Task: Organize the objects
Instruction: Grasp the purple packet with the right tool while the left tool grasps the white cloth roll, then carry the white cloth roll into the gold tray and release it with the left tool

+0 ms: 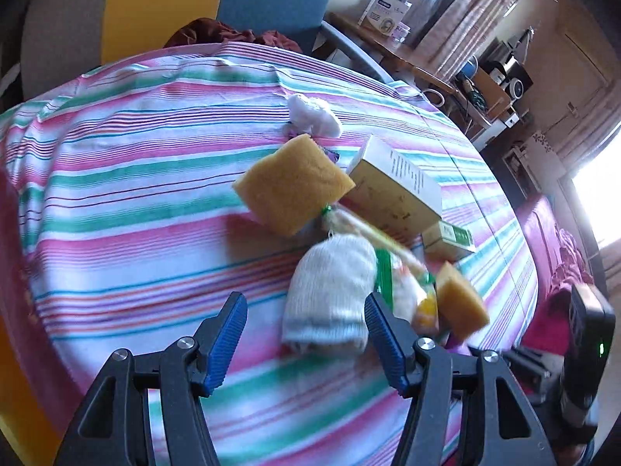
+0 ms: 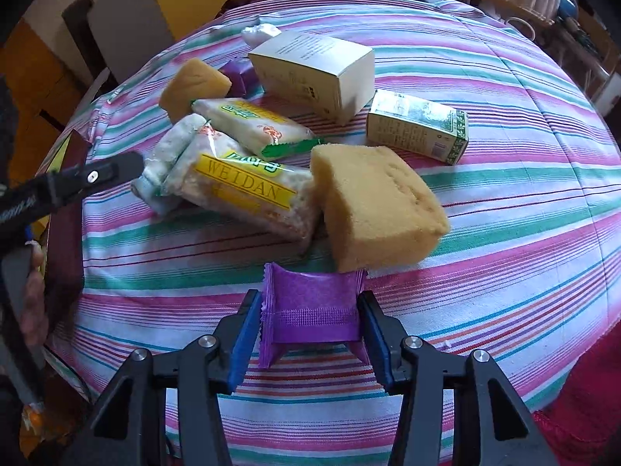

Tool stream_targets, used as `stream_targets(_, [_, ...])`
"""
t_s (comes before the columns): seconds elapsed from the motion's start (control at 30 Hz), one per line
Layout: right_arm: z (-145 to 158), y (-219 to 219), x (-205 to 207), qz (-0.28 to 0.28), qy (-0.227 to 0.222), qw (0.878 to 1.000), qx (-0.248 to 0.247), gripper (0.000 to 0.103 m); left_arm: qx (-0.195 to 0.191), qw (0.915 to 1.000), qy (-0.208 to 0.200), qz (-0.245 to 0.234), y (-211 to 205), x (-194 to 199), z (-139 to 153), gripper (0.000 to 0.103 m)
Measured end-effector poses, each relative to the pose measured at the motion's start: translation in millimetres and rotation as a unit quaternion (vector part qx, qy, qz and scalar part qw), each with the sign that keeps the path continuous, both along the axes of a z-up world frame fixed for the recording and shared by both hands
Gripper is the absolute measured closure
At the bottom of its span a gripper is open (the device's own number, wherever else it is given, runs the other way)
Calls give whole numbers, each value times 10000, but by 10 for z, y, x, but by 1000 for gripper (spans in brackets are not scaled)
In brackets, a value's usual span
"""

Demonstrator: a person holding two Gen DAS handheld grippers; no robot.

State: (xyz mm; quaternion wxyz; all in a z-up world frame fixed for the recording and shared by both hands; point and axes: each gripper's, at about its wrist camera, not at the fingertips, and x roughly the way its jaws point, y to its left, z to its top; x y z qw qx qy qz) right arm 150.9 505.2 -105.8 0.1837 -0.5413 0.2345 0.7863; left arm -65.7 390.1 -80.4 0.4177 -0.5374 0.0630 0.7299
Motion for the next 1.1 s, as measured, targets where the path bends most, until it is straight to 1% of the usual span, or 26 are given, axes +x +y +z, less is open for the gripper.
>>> stream_targets(0.1, [-18,-4,18,29,-11,10000,-3,51,2,9999,-100,5,125,-43,-68,39])
stream_targets(0.13, [-13,37,-35,34,-18,10000,-8,51,37,9999,-127,-22,170,-51,-89,39])
stream_targets(0.23, [-17,35,-6,45,-25,10000,-2,51,38,9998,-151,-133,289,-50,-126,37])
stream_targets(0.33, [-32,38,24,51,-56,10000,-20,50,-88,9994,-181,-297,438,-5,-209,37])
stream_targets(0.37, [-36,39,33,55,-64,10000,-21,50,-128,9992,-176,-336,466,16,-236,39])
stream_targets(0.43, [-40,46,56,56,-69,10000,-18,50,-191,9987,-84,-461,513,92,-295,48])
stream_targets(0.47, [-44,51,68,55,-81,10000,-12,50,-164,9987,64,-470,507,137,-293,48])
stream_targets(0.53, [-45,53,92,70,-90,9999,-2,51,-108,9982,266,-532,460,209,-286,49])
stream_targets(0.6, [-47,55,115,88,-101,9999,6,51,-117,9980,353,-514,389,233,-280,49])
stream_targets(0.8, [-50,83,205,78,-122,9999,-29,51,-385,9960,722,-365,57,375,-245,49])
stream_targets(0.9, [-54,91,246,101,-147,9998,-37,48,-458,9931,981,-451,-135,527,-234,49])
stream_targets(0.97, [-53,90,275,128,-181,9998,2,48,-384,9918,1124,-471,-253,629,-233,49])
stream_targets(1.07, [-50,110,329,115,-148,9998,-16,45,-235,9937,1025,-389,-359,649,-282,50])
stream_targets(1.1, [-49,113,344,123,-161,9998,-3,45,-223,9931,1077,-395,-370,664,-282,50])
